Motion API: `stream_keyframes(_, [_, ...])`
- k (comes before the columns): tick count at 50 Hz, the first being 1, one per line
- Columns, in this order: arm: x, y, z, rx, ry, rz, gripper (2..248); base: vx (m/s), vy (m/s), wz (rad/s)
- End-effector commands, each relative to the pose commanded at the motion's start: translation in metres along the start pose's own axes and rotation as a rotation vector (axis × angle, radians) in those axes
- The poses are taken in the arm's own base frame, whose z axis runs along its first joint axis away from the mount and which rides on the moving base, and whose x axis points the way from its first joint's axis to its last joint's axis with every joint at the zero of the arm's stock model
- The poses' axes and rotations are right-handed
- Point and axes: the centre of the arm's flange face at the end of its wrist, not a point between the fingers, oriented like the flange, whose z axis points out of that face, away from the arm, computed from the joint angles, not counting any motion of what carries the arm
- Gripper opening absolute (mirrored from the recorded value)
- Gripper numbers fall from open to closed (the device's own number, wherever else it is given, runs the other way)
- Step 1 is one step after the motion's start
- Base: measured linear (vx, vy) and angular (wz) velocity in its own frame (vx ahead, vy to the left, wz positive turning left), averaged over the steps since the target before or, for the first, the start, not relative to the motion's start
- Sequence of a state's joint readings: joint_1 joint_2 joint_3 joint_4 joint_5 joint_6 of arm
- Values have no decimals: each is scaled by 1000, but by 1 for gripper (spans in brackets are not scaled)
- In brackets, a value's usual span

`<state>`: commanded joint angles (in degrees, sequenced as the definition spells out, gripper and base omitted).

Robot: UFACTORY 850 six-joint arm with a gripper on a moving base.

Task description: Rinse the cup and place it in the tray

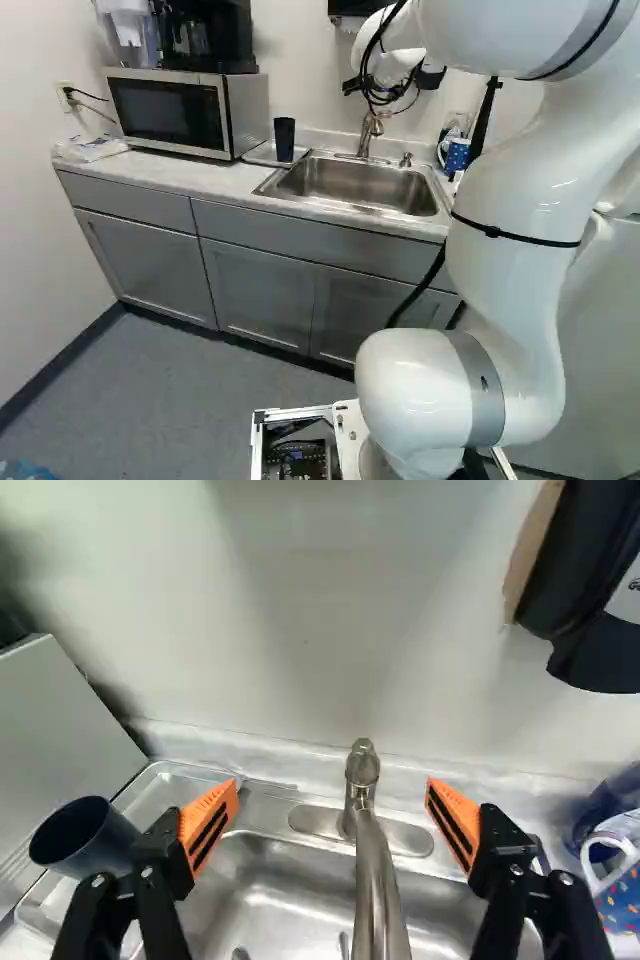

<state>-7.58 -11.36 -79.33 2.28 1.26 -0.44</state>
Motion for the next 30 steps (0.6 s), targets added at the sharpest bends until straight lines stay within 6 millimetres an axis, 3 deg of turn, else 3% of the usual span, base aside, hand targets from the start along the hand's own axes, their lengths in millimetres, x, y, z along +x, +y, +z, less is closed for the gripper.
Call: stream_keyframes(30, [-41,7,-60,-9,-247,5,247,0,0,0])
